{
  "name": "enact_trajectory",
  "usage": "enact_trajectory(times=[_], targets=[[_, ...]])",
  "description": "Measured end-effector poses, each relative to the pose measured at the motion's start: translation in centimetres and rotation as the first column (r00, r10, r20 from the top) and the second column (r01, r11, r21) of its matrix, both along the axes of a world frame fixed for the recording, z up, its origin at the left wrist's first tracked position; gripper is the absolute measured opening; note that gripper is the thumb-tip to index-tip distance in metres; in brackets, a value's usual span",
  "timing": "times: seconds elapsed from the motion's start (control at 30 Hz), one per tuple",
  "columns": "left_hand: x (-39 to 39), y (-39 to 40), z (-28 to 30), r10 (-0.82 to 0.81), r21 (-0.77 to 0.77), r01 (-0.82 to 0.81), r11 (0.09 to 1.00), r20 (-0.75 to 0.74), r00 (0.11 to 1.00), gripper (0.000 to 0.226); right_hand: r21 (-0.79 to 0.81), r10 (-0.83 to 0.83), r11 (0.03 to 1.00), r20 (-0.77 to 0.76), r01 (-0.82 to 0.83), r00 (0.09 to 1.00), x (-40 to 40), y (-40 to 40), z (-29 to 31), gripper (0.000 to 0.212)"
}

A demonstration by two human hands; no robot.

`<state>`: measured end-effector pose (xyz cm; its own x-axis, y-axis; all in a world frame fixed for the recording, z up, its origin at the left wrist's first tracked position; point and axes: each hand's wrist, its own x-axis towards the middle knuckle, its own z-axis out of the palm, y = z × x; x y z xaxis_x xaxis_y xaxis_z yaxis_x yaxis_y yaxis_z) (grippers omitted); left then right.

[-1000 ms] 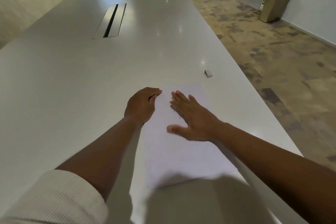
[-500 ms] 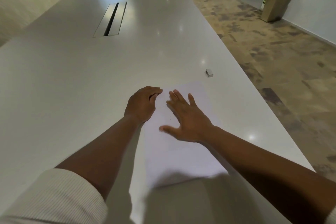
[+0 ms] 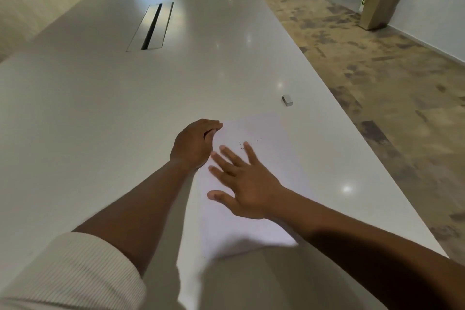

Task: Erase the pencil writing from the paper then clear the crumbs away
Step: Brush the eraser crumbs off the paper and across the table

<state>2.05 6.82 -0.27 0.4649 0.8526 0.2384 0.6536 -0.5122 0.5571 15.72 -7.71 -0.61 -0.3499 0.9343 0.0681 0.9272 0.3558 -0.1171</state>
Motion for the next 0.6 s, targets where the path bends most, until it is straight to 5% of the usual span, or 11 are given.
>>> enact_trajectory(times=[0.17, 0.4, 0.6], targets=[[-0.1, 0.0, -0.4, 0.008, 0.026, -0.007, 1.000, -0.029, 1.000, 0.034, -0.001, -0.453, 0.891, 0.055, 0.454, 0.890, 1.4, 1.2, 0.5, 0.097], [0.0, 0.1, -0.4, 0.008, 0.032, -0.007, 0.999, -0.018, 1.000, 0.034, 0.039, -0.307, 0.951, 0.015, 0.306, 0.952, -1.6, 1.0, 0.2, 0.091], [0.0, 0.2, -0.5, 0.015, 0.014, -0.015, 1.000, -0.009, 1.000, 0.035, 0.023, -0.635, 0.772, 0.080, 0.635, 0.769, 0.0, 2.0, 0.9, 0.101]])
